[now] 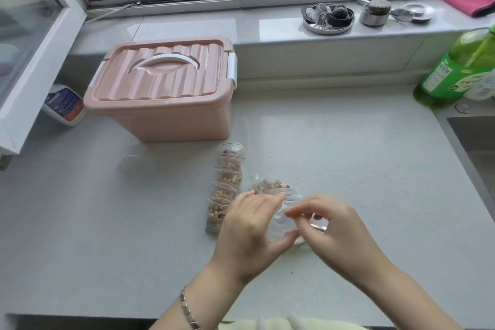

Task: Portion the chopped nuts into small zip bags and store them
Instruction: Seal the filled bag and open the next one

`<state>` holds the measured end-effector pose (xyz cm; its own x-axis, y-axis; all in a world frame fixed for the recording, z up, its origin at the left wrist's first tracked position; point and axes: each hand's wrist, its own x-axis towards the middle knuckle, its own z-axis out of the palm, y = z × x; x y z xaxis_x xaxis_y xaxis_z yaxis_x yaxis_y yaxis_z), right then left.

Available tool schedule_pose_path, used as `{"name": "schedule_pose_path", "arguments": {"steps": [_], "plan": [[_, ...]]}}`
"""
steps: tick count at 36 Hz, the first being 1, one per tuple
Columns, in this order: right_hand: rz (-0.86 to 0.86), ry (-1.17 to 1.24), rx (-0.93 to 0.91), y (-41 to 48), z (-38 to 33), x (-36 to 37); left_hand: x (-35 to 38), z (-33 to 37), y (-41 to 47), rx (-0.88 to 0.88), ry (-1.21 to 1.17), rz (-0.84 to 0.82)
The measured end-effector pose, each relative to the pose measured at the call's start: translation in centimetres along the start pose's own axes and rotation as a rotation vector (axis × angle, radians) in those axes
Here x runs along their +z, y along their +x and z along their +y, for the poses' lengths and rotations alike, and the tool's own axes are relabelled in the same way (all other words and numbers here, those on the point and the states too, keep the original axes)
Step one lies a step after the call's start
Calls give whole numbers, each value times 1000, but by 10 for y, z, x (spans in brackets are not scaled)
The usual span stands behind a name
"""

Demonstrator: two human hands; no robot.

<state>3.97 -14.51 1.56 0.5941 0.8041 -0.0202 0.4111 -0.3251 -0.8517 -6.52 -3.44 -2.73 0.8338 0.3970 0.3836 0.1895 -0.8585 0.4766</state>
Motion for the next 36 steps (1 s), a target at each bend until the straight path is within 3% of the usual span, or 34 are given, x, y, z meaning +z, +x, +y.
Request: {"name": "schedule_pose_path", "arguments": {"steps": [4,8,12,16,24,36], "plan": [[-188,-30,77,-2,-2,4,3,1,1,25,-83,-8],[-184,91,166,0,1,4,7,1,-3,8,-115,-61],[-207,294,260,0,4,4,9,-3,-10,-10,12,-158],[-235,414,326,-1,7,6,12,-6,-11,-1,112,-142],[-184,295,274,-4,12,11,15,-5,-10,-26,146,-81],[-425,437,275,-5,10,4,28,-1,-13,30,143,24]]}}
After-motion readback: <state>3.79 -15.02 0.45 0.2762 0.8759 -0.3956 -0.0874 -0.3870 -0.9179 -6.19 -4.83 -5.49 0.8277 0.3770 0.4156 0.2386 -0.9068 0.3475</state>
